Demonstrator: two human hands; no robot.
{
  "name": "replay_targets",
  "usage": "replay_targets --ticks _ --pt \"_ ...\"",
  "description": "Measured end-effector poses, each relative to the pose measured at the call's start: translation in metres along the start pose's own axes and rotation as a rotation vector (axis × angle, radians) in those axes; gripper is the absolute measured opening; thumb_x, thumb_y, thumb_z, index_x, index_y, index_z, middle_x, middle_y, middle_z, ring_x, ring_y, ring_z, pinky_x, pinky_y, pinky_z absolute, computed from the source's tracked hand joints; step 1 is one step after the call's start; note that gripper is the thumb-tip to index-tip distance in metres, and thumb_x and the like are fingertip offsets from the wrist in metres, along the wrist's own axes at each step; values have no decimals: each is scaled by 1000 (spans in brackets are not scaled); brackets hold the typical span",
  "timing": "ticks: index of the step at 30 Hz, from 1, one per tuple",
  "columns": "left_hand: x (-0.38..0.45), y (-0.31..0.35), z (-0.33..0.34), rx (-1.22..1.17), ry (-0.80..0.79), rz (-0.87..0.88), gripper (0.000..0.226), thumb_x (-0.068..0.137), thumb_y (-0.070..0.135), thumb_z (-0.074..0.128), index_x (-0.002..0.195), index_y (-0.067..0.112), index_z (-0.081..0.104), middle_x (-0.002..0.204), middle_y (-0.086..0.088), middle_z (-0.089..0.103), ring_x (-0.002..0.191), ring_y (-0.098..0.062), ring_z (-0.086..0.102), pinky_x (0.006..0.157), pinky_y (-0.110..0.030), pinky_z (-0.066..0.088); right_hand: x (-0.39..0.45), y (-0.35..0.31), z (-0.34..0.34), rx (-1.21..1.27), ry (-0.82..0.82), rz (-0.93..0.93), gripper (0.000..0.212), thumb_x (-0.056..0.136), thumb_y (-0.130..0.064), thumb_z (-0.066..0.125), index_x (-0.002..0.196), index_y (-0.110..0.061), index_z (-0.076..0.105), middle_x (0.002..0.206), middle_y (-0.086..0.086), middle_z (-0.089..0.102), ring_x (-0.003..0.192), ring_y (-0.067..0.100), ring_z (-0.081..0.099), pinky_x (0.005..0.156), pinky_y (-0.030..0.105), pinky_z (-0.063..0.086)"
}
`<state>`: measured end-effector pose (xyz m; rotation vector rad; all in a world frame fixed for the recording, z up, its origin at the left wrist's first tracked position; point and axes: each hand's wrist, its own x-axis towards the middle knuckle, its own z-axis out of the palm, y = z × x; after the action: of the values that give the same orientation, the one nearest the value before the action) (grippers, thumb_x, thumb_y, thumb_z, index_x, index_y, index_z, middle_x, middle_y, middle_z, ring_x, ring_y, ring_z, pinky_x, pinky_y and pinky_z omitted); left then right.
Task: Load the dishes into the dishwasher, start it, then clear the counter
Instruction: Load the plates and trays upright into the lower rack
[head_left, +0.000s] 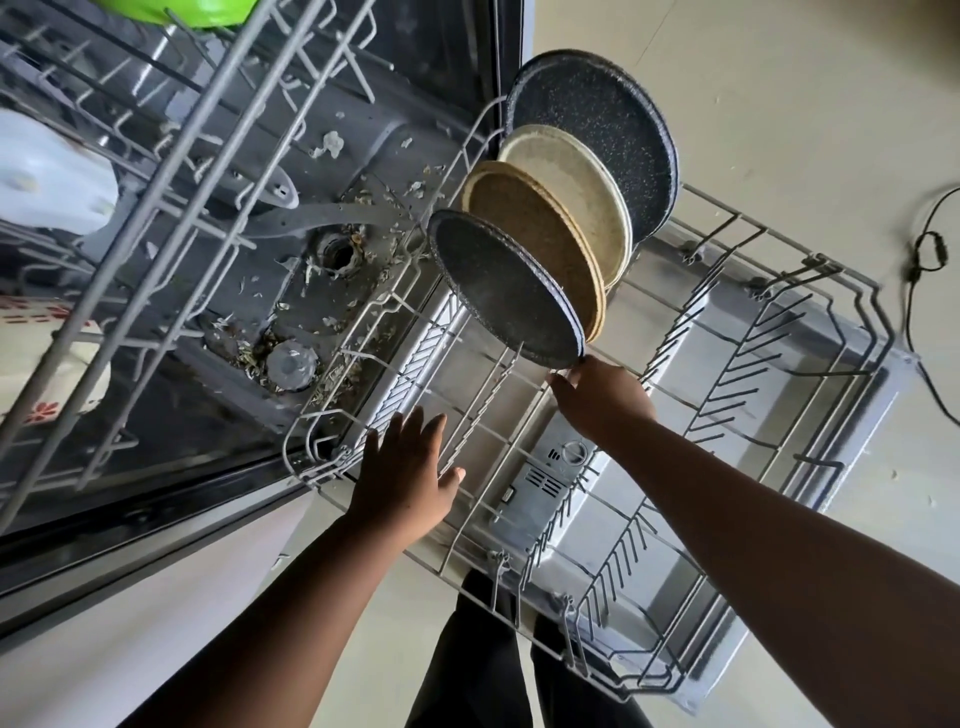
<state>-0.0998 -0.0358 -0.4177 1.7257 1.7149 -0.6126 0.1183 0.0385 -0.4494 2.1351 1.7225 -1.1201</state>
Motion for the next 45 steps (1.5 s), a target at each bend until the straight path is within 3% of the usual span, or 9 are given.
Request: replay_targets --ticks 10,17,20,23,26,31,36,39,45 --pt "-26 29 -10 -13 31 29 70 97 55 34 154 22 9 162 -6 6 149 -27 4 120 -48 4 -52 -5 -14 -62 -71 -21 25 95 -31 36 100 -25 59 102 6 69 91 28 66 79 31 52" --pt "-86 48 -32 -17 33 32 73 96 63 20 155 22 5 163 -5 3 149 -27 1 120 -47 2 -139 -23 -40 -194 -66 -233 41 90 -6 39 123 -25 54 124 3 62 107 29 62 85 34 49" --pt "-129 52 -51 14 71 26 86 85 72 1 155 22 7 162 -7 8 149 -29 7 120 -48 5 -181 -31 -57 -186 -77 -398 63 87 1 41 142 -29 38 151 -1 36 132 23 44 105 35 39" --pt "-177 51 -72 -4 133 15 79 91 69 10 155 22 8 162 -7 10 148 -29 9 119 -49 9 -219 -45 -75 -280 -92 -496 66 94 -16 46 151 -28 15 161 -1 11 145 21 19 118 37 22" --pt "-219 48 -88 -82 198 -8 74 95 63 23 155 22 8 162 -7 6 149 -29 4 120 -48 7 -252 -64 -88 -451 -73 -566 65 96 -37 42 152 -19 13 160 4 14 146 26 15 118 41 18" --pt "-286 27 -88 -157 323 -71 78 92 68 17 154 22 9 162 -7 8 149 -28 5 120 -45 6 -304 -102 -95 -576 17 -707 71 77 -58 36 119 -9 66 122 12 66 110 34 64 87 49 52" --pt "-366 -11 -59 -255 421 -198 85 82 70 4 154 24 10 162 -4 10 148 -25 10 118 -43 5 -368 -154 -83 -725 -36 -881 81 90 -56 36 154 -13 10 161 9 9 148 30 3 118 44 4" --pt "-419 -41 -32 -310 431 -302 98 73 75 -10 155 24 6 163 -4 4 149 -25 3 118 -44 -1 -408 -183 -55 -724 90 -996 85 85 -65 35 151 -12 24 157 11 25 147 29 9 117 46 16" --pt "-550 -100 42 -444 505 -540 132 43 81 -42 155 25 0 163 -2 -3 149 -23 -3 119 -43 -5 -521 -239 28 -750 -20 -1239 104 69 -73 4 154 -14 9 161 8 11 148 31 1 113 37 -5"
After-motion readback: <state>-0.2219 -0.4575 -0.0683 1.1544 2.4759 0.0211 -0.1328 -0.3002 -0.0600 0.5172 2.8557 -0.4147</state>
